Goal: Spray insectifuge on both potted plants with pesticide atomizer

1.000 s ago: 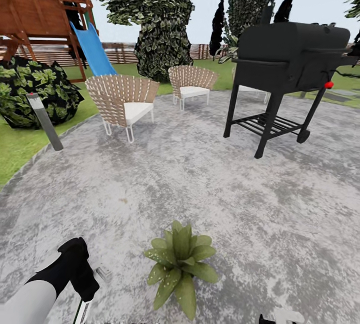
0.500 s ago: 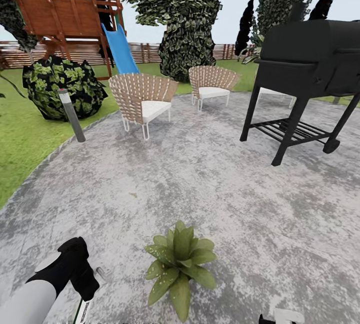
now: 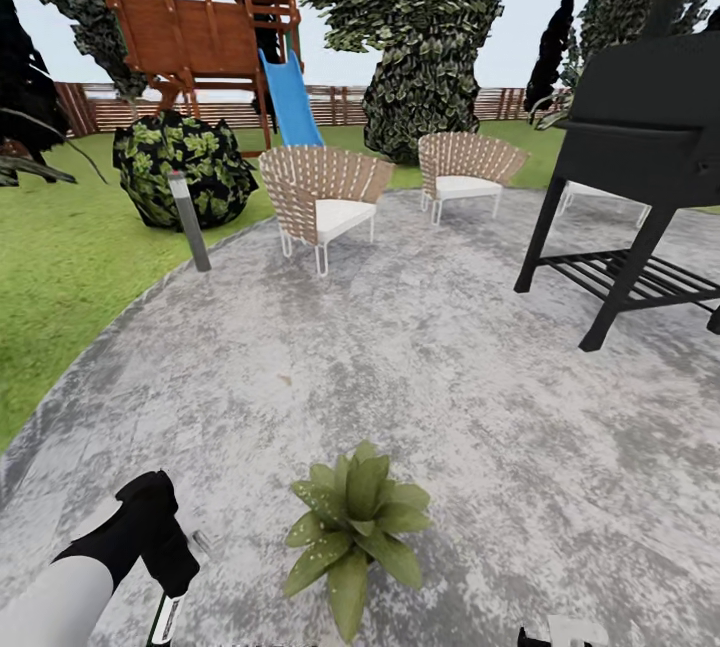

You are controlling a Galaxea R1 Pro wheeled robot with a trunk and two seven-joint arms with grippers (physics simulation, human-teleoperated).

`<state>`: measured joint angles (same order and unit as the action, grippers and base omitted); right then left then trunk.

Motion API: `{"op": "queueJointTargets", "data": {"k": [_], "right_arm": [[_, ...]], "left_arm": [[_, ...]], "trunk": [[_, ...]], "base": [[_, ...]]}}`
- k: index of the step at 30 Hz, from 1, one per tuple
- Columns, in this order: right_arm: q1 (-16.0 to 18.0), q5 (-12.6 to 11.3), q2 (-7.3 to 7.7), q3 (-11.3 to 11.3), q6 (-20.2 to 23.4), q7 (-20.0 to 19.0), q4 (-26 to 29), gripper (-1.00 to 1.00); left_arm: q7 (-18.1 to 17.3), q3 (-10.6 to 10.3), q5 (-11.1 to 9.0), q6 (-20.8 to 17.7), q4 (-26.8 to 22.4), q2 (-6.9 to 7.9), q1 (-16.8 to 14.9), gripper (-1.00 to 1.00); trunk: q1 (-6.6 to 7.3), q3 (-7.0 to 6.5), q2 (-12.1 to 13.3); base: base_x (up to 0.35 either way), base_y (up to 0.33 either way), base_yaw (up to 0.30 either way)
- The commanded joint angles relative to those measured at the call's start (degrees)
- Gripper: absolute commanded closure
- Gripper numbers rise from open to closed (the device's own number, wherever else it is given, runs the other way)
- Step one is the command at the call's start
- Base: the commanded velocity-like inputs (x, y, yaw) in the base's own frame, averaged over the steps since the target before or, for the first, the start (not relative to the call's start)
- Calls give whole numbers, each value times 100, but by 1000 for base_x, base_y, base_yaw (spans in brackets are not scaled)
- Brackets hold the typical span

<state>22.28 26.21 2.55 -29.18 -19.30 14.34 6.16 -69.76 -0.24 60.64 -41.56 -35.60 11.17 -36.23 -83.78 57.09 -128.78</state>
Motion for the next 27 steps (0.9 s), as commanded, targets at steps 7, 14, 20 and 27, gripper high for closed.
{"op": "queueJointTargets", "data": {"k": [7,14,20,27], "right_arm": [[4,60,0,-44,-21,16,-10,-100],[4,60,0,-44,-21,16,-10,-100],[4,60,0,-44,-21,16,-10,-100],[4,60,3,-43,-25,8,-10,-100]], "left_arm": [[-46,2,35,-54,-8,1,-14,100],[-46,7,35,-56,-8,8,-16,100],[-46,7,35,-63,-8,0,-16,100],[-46,15,35,-134,-8,1,-27,100]], "trunk": [[1,5,-2],[1,5,-2],[1,5,-2],[1,5,-2]], "base": [[0,-279,278],[0,-296,278],[-78,-303,271],[-192,-282,41]]}}
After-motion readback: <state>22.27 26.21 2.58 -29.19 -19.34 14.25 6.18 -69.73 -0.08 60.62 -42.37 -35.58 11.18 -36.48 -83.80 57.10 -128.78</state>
